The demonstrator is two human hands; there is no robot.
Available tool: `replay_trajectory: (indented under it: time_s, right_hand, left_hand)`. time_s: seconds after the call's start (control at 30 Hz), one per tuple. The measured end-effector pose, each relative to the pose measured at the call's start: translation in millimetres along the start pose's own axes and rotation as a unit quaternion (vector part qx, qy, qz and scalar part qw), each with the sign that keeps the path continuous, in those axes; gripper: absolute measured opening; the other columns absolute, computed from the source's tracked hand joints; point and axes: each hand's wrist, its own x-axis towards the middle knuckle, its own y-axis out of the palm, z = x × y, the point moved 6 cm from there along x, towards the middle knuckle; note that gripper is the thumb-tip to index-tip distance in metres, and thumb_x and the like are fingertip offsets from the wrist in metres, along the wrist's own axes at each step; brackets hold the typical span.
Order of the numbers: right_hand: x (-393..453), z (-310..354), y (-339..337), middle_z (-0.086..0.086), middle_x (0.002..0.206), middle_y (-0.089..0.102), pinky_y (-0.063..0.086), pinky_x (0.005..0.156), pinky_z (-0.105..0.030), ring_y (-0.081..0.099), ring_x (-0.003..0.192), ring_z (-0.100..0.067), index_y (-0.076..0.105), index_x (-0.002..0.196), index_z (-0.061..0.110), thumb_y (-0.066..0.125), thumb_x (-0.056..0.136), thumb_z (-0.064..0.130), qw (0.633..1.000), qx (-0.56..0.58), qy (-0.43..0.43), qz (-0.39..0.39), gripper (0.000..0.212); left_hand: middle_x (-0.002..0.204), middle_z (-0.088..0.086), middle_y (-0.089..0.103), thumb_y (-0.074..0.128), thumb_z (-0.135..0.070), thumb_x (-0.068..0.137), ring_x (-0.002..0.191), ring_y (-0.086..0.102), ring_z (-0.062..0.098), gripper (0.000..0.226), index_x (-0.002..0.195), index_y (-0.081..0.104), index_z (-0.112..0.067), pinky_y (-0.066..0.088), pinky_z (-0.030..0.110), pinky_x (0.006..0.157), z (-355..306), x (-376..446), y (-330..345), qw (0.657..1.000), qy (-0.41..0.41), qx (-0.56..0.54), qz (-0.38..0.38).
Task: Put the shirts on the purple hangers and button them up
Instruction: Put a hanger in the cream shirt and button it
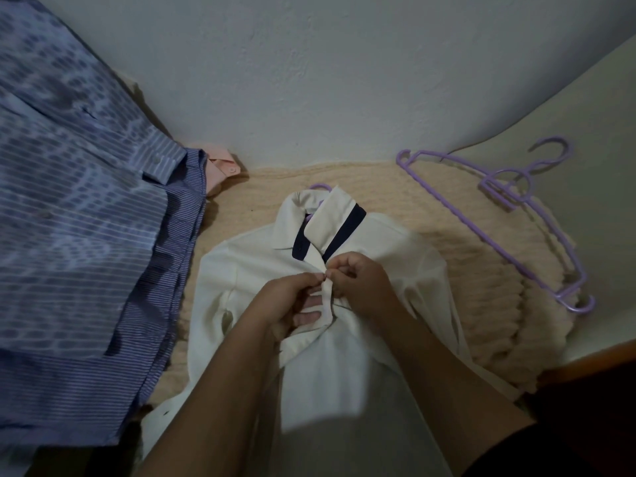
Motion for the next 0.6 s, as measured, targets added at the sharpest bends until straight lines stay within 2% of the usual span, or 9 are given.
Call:
replay_trajectory:
  time_s: [0.1,0.17,0.23,0.3,0.4,0.47,0.5,0.53,0.6]
  right_hand:
    - [-1,-7,-5,0.007,0.07,0.059,0.047,0.066,-0.025,0.058,0.066,-0.011,0.058,0.075,0.025,0.06,0.086,0.01,0.998,-0.07,0.005,0.001,0.019]
    - [-7,-12,-13,0.006,0.073,0.06,0.049,0.071,-0.029,0.06,0.074,-0.017,0.058,0.076,0.026,0.062,0.086,0.016,0.994,-0.103,0.022,0.003,0.015]
    - [-18,-13,-23,0.005,0.077,0.06,0.047,0.074,-0.028,0.058,0.077,-0.017,0.063,0.089,0.022,0.061,0.089,0.021,0.987,-0.155,0.031,0.02,0.002]
    - [-33,-10,-33,0.003,0.087,0.062,0.041,0.074,-0.022,0.056,0.081,-0.013,0.065,0.104,0.018,0.059,0.09,0.026,0.975,-0.218,0.029,0.032,0.016]
    - [-61,-4,-46,0.001,0.105,0.065,0.041,0.085,-0.026,0.055,0.101,-0.014,0.063,0.114,0.018,0.059,0.089,0.034,0.943,-0.33,0.026,0.046,0.03]
    - [-77,-4,-51,0.002,0.117,0.06,0.04,0.095,-0.029,0.047,0.121,-0.016,0.06,0.119,0.023,0.058,0.088,0.033,0.915,-0.395,0.044,0.071,0.033]
    - [-84,-3,-51,0.002,0.12,0.058,0.04,0.095,-0.028,0.047,0.121,-0.016,0.059,0.12,0.024,0.056,0.088,0.029,0.903,-0.417,0.049,0.088,0.033]
    - [-88,-3,-50,0.001,0.121,0.057,0.041,0.093,-0.028,0.05,0.117,-0.017,0.059,0.12,0.024,0.054,0.088,0.025,0.9,-0.423,0.051,0.096,0.032]
    - [-94,0,-42,-0.001,0.115,0.059,0.041,0.086,-0.025,0.054,0.105,-0.017,0.061,0.117,0.02,0.054,0.087,0.018,0.912,-0.398,0.042,0.092,0.031]
  left_hand:
    - [0.067,0.005,0.057,0.067,-0.018,0.086,0.053,0.048,0.014,0.01,0.082,0.066,-0.009,0.036,0.023,0.048,2,0,-9,0.994,0.03,0.097,-0.043]
    - [0.058,0.008,0.049,0.071,-0.018,0.084,0.046,0.038,0.016,0.019,0.07,0.061,-0.009,0.033,0.024,0.051,2,-10,-14,0.983,0.084,0.146,-0.069]
    - [0.053,0.004,0.048,0.074,-0.022,0.08,0.048,0.039,0.014,0.028,0.059,0.058,-0.015,0.035,0.025,0.053,4,-25,-18,0.974,0.12,0.175,-0.082]
    - [0.052,-0.003,0.052,0.073,-0.033,0.08,0.048,0.043,0.01,0.032,0.056,0.058,-0.018,0.041,0.026,0.055,8,-42,-22,0.952,0.139,0.253,-0.105]
    - [0.062,-0.012,0.065,0.067,-0.05,0.08,0.06,0.06,0.004,0.026,0.069,0.062,-0.027,0.054,0.028,0.069,9,-65,-28,0.884,0.143,0.42,-0.148]
    - [0.077,-0.016,0.066,0.066,-0.05,0.083,0.076,0.063,0.005,0.014,0.085,0.061,-0.037,0.055,0.031,0.078,5,-78,-31,0.849,0.139,0.481,-0.168]
    - [0.081,-0.017,0.065,0.065,-0.044,0.085,0.079,0.062,0.005,0.009,0.092,0.063,-0.038,0.055,0.031,0.079,4,-83,-31,0.836,0.142,0.501,-0.173]
    - [0.084,-0.014,0.066,0.064,-0.037,0.087,0.079,0.062,0.006,0.009,0.096,0.067,-0.035,0.055,0.03,0.078,2,-87,-29,0.831,0.15,0.506,-0.177]
    - [0.083,-0.008,0.07,0.063,-0.027,0.089,0.071,0.062,0.004,0.009,0.089,0.072,-0.027,0.053,0.023,0.071,1,-94,-22,0.852,0.171,0.461,-0.179]
